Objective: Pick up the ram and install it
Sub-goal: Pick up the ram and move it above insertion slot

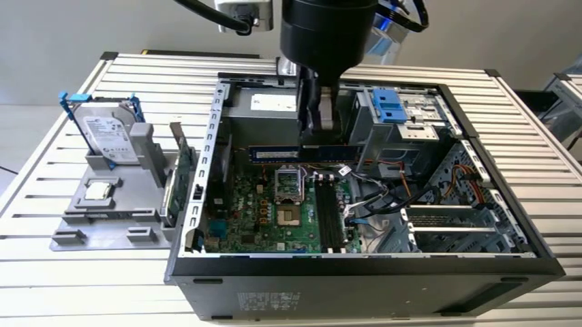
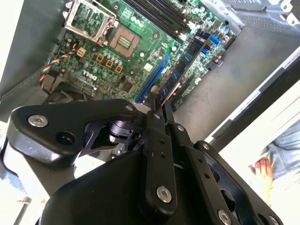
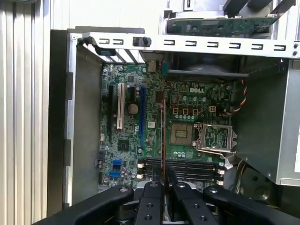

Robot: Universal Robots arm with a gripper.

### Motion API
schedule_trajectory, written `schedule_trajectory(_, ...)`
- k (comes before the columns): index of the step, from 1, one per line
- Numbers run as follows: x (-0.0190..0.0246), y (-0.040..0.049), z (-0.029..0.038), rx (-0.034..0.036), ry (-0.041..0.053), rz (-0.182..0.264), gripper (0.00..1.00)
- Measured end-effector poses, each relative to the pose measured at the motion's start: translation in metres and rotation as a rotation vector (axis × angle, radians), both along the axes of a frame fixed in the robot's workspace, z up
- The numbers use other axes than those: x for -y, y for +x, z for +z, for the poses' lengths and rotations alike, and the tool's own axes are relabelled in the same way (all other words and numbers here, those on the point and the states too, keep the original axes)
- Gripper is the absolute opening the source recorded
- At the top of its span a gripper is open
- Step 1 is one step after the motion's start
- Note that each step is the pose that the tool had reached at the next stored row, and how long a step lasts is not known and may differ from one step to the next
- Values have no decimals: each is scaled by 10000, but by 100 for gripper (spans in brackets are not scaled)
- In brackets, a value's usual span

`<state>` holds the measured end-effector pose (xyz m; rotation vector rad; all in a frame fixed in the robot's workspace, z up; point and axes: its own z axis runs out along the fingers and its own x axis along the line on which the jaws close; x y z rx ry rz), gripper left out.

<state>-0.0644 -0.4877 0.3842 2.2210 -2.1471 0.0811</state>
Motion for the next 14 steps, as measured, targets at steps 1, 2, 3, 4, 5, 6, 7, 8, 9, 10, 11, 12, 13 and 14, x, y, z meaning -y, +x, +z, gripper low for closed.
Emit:
schedule_trajectory(1, 0, 14, 0, 0, 0, 0, 0)
schedule_trajectory(2, 0, 27, 0, 0, 0, 0, 0)
schedule_trajectory(3, 0, 41, 0, 0, 0, 0, 0)
schedule_trajectory(4, 0, 53, 0, -1, 0, 0, 0)
schedule_trajectory(5, 0, 66, 0, 0, 0, 1, 0)
schedule_trajectory(6, 0, 79, 0, -1, 0, 0, 0)
schedule_trajectory(7, 0, 91, 0, -1, 0, 1, 0)
schedule_trajectory(8, 0, 103, 0, 0, 0, 0, 0)
schedule_trajectory(9, 0, 116, 0, -1, 0, 0, 0)
schedule_trajectory(10, 0, 129, 0, -1, 0, 0, 0)
schedule_trajectory(11, 0, 141, 0, -1, 0, 0, 0)
schedule_trajectory(12, 0, 154, 0, -1, 0, 0, 0)
schedule_trajectory(13, 0, 167, 0, -2, 0, 0, 0)
schedule_trajectory(14, 0, 178, 0, -1, 0, 1, 0)
